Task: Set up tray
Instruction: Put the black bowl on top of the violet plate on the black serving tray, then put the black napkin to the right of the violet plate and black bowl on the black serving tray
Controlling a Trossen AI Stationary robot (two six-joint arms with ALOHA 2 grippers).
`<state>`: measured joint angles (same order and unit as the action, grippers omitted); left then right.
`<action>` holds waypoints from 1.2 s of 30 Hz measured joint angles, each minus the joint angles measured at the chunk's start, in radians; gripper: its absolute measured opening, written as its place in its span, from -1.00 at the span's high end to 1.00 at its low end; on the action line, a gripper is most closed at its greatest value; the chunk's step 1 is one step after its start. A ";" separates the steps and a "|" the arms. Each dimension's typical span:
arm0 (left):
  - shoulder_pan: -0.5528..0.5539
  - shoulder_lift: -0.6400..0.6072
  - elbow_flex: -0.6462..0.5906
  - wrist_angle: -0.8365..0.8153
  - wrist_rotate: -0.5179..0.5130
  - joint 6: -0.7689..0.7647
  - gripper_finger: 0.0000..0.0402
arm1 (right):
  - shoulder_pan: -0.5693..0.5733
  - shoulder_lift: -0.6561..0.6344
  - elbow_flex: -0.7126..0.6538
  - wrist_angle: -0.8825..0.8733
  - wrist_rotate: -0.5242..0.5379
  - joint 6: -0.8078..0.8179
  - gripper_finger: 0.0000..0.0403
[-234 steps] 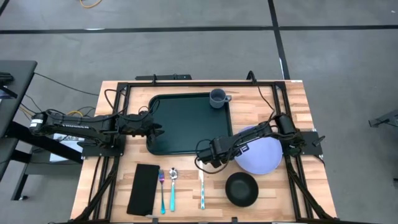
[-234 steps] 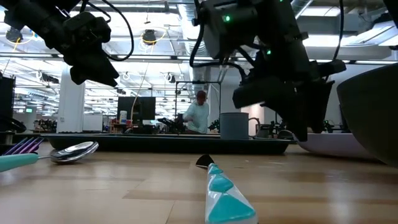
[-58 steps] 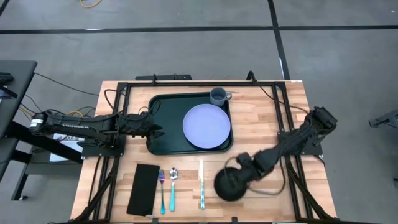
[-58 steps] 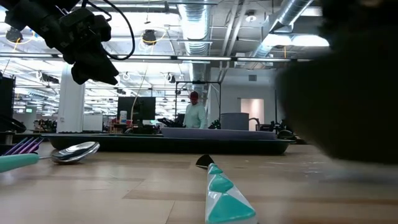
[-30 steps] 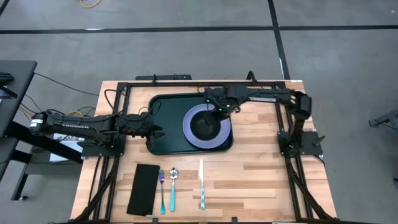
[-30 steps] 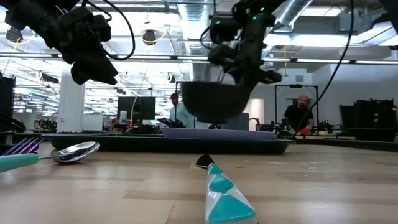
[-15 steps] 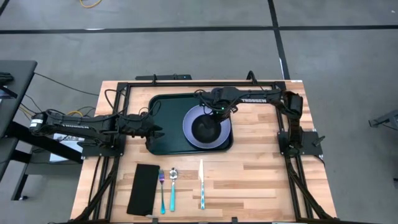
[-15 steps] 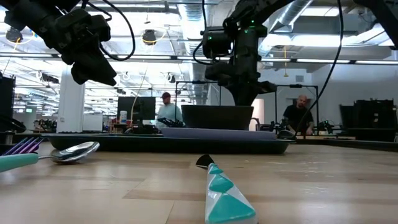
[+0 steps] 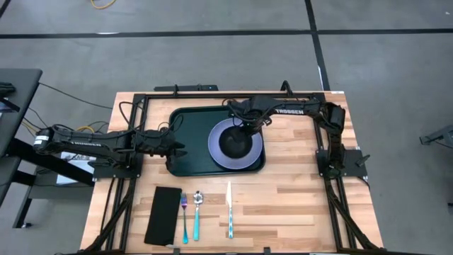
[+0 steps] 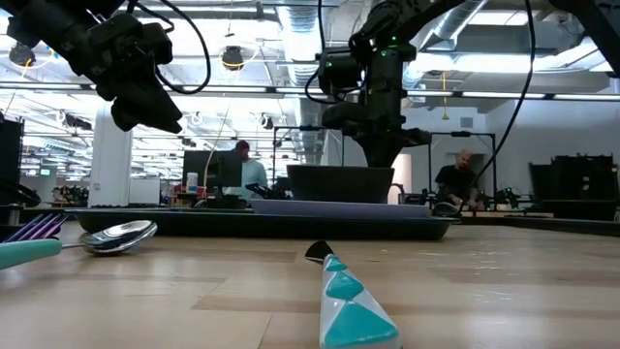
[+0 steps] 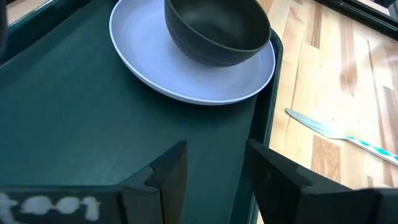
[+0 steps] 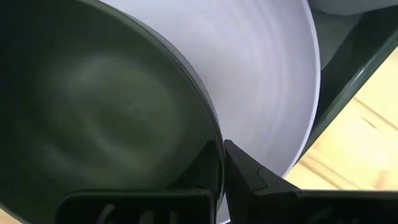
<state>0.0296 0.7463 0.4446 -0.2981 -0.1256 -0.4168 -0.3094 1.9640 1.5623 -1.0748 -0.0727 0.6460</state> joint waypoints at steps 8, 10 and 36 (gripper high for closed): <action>0.000 0.000 0.000 0.000 -0.020 0.004 0.26 | -0.001 0.000 0.000 -0.001 0.004 -0.002 0.96; 0.000 0.000 0.000 0.000 -0.020 0.004 0.26 | -0.001 0.000 0.000 -0.001 0.004 -0.002 0.93; 0.000 0.000 0.000 0.003 0.015 0.006 0.26 | 0.081 -0.228 0.000 -0.029 0.232 -0.053 0.57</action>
<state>0.0299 0.7460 0.4446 -0.2950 -0.1102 -0.4112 -0.2279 1.7360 1.5623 -1.1043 0.1596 0.5930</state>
